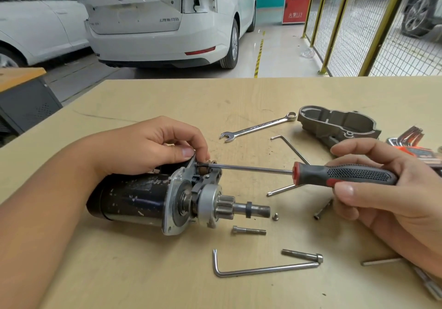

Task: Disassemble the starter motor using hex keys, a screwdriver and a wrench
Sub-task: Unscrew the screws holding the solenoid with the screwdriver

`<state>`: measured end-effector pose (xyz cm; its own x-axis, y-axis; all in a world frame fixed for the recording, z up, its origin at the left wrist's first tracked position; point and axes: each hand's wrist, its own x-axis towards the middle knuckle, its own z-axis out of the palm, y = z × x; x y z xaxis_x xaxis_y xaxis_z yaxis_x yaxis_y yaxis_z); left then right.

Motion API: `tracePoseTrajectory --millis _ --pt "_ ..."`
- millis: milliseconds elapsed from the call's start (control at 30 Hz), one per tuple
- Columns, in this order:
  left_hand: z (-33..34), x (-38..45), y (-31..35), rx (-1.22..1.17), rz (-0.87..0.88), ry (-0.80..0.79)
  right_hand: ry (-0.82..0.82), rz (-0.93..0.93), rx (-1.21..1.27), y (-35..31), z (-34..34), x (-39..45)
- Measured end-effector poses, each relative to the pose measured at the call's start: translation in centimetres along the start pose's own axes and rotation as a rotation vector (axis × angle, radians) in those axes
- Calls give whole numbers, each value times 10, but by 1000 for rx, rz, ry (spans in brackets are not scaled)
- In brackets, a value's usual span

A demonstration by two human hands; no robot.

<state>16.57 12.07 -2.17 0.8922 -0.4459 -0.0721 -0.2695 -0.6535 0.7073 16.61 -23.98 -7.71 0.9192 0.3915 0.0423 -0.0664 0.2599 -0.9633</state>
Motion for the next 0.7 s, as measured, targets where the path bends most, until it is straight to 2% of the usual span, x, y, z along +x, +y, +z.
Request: tracePoseTrajectory --millis 67,167,233,433,700 --pt "0 0 0 1 4 -2 36 -5 38 -1 5 0" --pt "0 1 -2 -8 14 -4 80 81 48 -6 10 -2" --pt "0 1 -3 -7 29 -7 59 114 43 -9 9 -3" --pt "-3 3 -13 9 48 -8 40 43 122 -10 6 -2" --pt "-4 4 -16 17 63 -7 -11 112 -89 -16 8 -7"
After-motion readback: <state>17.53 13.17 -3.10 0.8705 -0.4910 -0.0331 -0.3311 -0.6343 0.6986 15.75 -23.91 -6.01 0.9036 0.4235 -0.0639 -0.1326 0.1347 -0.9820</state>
